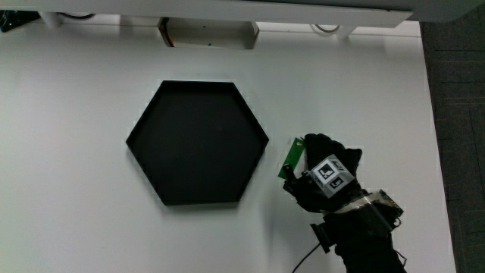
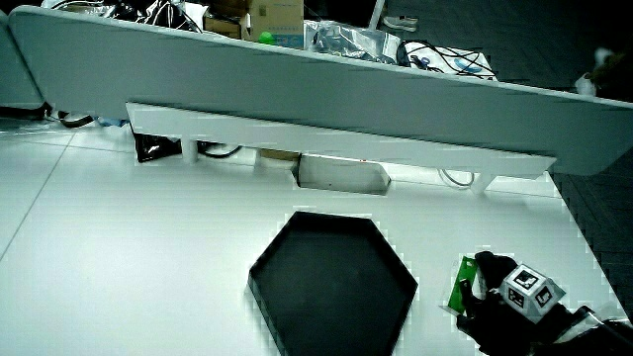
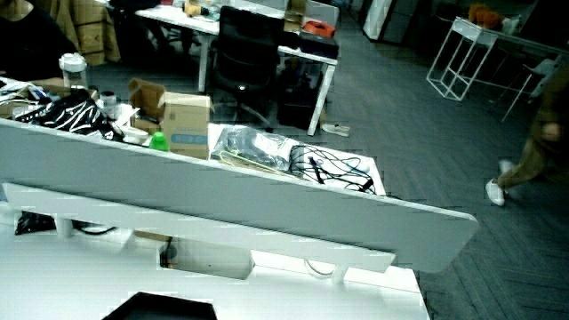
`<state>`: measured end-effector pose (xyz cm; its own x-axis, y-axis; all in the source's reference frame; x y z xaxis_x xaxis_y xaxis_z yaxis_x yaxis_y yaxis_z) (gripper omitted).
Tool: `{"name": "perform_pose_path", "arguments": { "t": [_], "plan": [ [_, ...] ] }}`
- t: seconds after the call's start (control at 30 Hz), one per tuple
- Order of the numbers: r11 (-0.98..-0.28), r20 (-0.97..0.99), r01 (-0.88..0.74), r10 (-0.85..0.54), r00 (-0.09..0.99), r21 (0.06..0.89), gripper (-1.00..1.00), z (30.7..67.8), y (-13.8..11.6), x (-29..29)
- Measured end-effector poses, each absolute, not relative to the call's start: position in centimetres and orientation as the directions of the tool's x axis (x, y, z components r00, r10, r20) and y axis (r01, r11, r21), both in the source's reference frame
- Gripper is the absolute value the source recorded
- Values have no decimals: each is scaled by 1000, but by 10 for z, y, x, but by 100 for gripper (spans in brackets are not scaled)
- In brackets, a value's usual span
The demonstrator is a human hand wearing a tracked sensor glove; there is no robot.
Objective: Place medicine on desk
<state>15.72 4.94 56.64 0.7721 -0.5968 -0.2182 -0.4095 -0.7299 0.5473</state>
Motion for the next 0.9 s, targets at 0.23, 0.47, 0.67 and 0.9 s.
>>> {"name": "perform_pose_path", "arguments": {
  "t": [0.23,0.47,0.67,0.9],
  "plan": [
    [-734,-203,-334,-536,820,592,0,576,46,187],
    [-698,-196,-285,-523,829,657,0,601,46,195],
    [-669,-210,-234,-513,832,705,0,624,47,204],
    [-629,-212,-185,-501,839,755,0,645,55,211]
  ]
}}
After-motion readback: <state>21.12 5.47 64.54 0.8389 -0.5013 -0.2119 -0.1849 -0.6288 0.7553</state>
